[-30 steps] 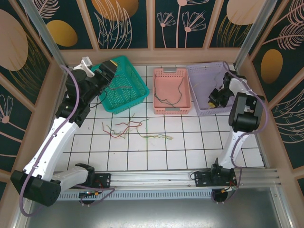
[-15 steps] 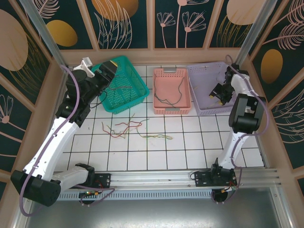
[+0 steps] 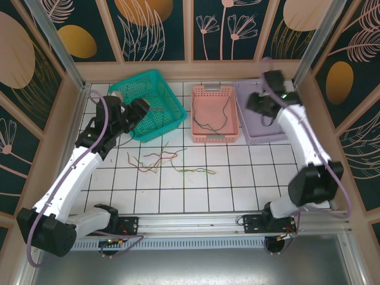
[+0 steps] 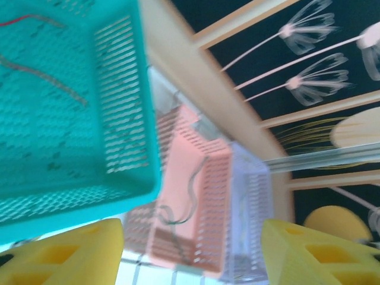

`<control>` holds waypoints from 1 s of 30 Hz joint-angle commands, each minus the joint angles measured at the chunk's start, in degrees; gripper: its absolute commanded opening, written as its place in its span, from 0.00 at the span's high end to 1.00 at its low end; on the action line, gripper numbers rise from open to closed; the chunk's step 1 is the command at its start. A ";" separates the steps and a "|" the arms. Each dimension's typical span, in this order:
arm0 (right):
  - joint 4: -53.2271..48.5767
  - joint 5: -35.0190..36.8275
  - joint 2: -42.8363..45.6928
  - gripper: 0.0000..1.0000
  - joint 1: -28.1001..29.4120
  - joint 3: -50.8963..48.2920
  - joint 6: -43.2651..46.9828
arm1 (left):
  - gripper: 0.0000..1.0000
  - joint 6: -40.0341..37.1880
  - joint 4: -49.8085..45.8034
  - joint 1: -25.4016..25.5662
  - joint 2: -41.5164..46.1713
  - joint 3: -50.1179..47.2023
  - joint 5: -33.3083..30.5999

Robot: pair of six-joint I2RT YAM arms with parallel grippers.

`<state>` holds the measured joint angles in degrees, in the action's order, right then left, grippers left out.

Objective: Untangle the cables

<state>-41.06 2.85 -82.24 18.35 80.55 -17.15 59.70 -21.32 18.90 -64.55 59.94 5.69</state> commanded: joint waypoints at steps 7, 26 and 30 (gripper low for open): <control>16.29 -3.04 -0.68 0.48 35.93 -22.06 8.17 | 0.50 0.40 -9.93 0.44 7.70 -20.37 4.81; 16.57 -1.71 -21.83 0.57 39.73 -12.72 22.96 | 0.47 3.45 2.93 1.23 1.46 -27.85 8.68; 16.54 -1.71 -18.98 0.54 38.44 -14.30 19.28 | 0.47 3.64 2.04 1.62 2.30 -25.76 8.70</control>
<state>-24.38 0.47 -103.37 57.63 66.48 3.99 62.67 -19.88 20.05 -62.89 31.44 13.67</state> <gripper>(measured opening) 0.456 0.529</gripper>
